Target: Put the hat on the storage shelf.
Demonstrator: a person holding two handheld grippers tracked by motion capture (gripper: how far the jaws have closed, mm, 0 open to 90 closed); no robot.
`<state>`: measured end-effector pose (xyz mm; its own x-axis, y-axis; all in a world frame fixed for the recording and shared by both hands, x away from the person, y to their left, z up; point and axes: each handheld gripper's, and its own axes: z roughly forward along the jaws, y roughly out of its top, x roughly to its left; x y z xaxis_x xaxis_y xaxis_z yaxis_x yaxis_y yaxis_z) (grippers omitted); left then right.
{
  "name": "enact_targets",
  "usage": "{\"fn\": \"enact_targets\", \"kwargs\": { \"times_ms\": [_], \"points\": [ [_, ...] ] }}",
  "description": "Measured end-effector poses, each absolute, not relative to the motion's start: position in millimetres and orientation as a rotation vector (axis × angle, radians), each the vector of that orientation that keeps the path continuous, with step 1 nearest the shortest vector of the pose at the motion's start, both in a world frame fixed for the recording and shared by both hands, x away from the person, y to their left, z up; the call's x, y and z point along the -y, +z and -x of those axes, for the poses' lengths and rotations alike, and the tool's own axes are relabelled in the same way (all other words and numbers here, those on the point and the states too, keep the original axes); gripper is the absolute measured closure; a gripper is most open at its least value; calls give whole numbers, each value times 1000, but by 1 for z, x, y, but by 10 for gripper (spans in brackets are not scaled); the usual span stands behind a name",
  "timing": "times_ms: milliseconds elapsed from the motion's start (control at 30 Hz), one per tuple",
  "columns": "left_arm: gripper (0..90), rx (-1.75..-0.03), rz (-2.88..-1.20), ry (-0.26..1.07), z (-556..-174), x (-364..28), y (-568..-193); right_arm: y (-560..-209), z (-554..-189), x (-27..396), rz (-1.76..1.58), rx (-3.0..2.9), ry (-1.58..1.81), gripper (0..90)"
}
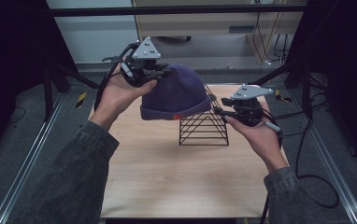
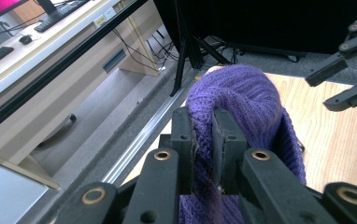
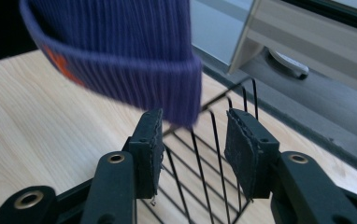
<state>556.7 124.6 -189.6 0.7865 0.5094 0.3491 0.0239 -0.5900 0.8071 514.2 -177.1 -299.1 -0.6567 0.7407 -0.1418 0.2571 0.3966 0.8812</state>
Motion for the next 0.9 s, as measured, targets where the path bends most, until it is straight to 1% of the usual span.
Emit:
{"fn": "enact_targets", "kwargs": {
  "times_ms": [233, 367, 500, 567, 600, 633, 667, 700, 767, 800, 833, 900],
  "points": [
    [807, -362, -2108, 714, -562, -113, -194, -292, -525, 170, -815, -2112, 1244, 523],
    [807, -346, -2108, 709, -562, -109, -195, -293, -537, 167, -834, -2117, 1269, 470],
    [806, -347, -2104, 699, -564, -106, -196, -296, -543, 167, -848, -2115, 1290, 481],
    [806, -347, -2099, 695, -565, -105, -196, -298, -545, 166, -842, -2122, 1291, 532],
    [806, -347, -2095, 690, -565, -104, -196, -298, -546, 166, -838, -2123, 1289, 542],
    [806, -344, -2098, 689, -566, -102, -196, -299, -548, 166, -840, -2128, 1290, 643],
    [806, -344, -2098, 689, -566, -102, -196, -299, -548, 166, -840, -2128, 1290, 643],
    [806, -341, -2103, 691, -567, -101, -196, -299, -549, 167, -838, -2132, 1290, 676],
    [805, -341, -2102, 692, -568, -99, -196, -301, -552, 170, -853, -2132, 1298, 772],
    [805, -341, -2098, 687, -568, -97, -196, -301, -552, 170, -853, -2132, 1298, 772],
    [805, -339, -2101, 690, -569, -94, -196, -302, -553, 172, -852, -2136, 1300, 803],
    [805, -338, -2102, 692, -570, -93, -196, -302, -553, 172, -852, -2135, 1296, 809]
  ]
}}
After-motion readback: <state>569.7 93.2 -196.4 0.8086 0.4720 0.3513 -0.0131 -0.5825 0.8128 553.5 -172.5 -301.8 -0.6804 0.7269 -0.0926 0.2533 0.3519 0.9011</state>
